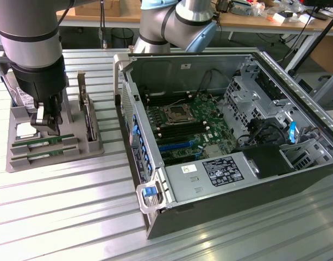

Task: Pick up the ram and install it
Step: 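Pick up the ram and move it above insertion slot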

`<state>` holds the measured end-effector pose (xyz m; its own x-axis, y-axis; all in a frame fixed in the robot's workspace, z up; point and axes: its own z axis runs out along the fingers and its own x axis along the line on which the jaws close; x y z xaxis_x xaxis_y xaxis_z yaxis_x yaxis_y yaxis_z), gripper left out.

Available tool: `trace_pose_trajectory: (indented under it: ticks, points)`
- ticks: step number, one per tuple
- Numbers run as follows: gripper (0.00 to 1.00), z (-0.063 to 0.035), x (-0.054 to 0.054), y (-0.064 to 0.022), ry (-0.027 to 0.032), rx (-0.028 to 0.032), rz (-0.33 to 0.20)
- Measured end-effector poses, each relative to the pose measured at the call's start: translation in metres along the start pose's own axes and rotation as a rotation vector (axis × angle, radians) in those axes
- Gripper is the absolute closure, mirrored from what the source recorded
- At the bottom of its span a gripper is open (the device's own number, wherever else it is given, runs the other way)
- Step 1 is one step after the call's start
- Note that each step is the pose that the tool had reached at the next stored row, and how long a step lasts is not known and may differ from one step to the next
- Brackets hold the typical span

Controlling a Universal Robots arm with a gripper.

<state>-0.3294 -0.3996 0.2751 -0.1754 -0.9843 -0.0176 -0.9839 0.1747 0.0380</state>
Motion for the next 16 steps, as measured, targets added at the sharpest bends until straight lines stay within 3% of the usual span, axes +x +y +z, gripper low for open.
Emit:
trace_pose_trajectory:
  ticks: [16]
  points:
    - [0.64,0.0069,0.0009,0.0024,0.0000,0.0000,0.000]
